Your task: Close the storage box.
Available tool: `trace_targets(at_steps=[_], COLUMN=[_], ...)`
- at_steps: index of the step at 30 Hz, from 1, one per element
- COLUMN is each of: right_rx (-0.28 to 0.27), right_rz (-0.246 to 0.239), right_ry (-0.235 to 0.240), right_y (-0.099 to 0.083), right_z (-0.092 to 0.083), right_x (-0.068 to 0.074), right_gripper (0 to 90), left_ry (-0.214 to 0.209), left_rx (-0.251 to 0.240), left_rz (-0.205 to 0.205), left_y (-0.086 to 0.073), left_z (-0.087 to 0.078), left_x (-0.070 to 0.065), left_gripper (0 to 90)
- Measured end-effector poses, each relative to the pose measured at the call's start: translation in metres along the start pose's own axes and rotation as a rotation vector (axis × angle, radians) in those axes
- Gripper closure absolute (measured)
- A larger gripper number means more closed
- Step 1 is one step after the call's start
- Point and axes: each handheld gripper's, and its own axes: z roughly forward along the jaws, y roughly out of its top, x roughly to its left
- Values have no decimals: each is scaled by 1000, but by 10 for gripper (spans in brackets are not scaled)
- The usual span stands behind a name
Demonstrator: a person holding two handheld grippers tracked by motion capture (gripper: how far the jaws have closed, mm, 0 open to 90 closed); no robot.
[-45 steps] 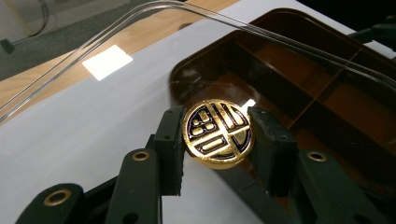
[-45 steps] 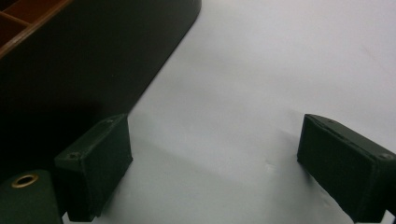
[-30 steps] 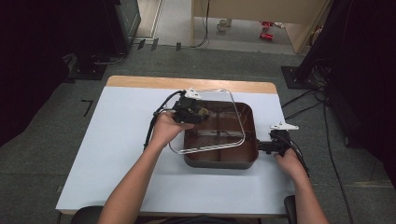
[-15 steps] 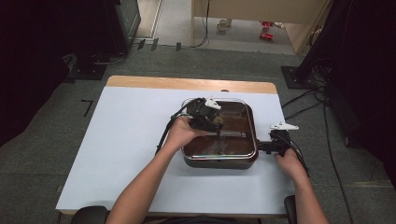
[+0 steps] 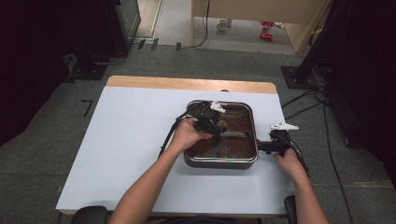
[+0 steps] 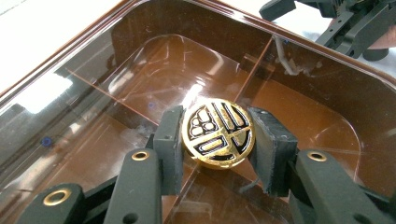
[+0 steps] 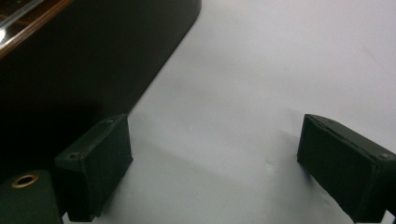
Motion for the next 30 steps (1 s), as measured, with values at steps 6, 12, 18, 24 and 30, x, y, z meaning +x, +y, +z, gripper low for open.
trace_targets(at_steps=[6, 12, 18, 24, 30], right_rx=[0, 0, 0, 0, -1], right_rz=[-1, 0, 0, 0, 0], right_ry=[-1, 0, 0, -1, 0], right_y=[0, 0, 0, 0, 0], right_z=[0, 0, 0, 0, 0], right_x=[0, 0, 0, 0, 0], right_gripper=[94, 94, 94, 94, 94], left_ry=[-7, -4, -11, -20, -23], left_rx=[1, 14, 17, 33, 17], left_rz=[-7, -21, -17, -17, -12], left_y=[0, -1, -1, -2, -2], left_z=[1, 2, 2, -1, -11], left_x=[1, 1, 2, 4, 3], left_gripper=[588, 588, 550, 447, 402])
